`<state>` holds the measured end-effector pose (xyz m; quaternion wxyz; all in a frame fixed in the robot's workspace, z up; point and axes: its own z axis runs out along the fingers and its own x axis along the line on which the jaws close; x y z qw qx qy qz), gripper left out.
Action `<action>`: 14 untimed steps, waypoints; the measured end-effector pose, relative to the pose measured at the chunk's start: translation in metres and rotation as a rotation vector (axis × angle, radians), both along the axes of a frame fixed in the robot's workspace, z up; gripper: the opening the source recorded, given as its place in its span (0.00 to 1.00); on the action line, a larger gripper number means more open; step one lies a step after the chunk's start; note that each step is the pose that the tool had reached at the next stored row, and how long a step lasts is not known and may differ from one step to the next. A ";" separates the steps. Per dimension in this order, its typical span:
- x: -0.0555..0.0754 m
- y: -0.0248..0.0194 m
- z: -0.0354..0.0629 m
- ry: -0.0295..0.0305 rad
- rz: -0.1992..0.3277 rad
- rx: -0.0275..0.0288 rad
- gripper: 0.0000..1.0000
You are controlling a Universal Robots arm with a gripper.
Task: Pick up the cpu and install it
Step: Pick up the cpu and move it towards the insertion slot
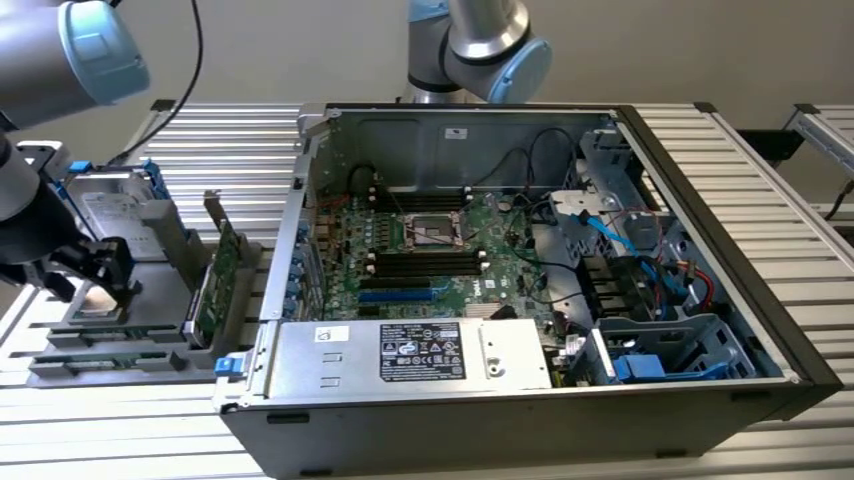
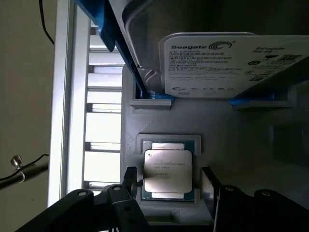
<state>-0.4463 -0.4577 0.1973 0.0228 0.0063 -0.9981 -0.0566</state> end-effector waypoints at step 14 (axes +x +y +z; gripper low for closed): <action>0.000 0.0002 -0.0136 0.0007 0.000 0.0000 0.64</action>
